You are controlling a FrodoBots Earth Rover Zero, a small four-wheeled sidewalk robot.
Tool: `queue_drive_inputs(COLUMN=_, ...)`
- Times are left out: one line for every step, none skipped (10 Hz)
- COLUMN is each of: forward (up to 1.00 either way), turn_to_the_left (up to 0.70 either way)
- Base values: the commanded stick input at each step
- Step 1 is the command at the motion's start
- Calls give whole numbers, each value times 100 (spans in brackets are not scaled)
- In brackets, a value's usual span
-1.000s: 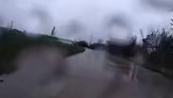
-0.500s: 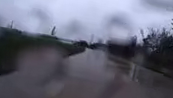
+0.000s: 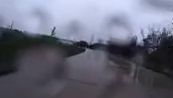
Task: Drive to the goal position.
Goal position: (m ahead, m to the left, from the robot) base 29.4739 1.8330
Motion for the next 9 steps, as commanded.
queue_drive_inputs(forward=70, turn_to_the_left=0)
queue_drive_inputs(forward=70, turn_to_the_left=0)
queue_drive_inputs(forward=70, turn_to_the_left=0)
queue_drive_inputs(forward=70, turn_to_the_left=0)
queue_drive_inputs(forward=70, turn_to_the_left=0)
queue_drive_inputs(forward=70, turn_to_the_left=0)
queue_drive_inputs(forward=70, turn_to_the_left=0)
queue_drive_inputs(forward=70, turn_to_the_left=0)
queue_drive_inputs(forward=70, turn_to_the_left=0)
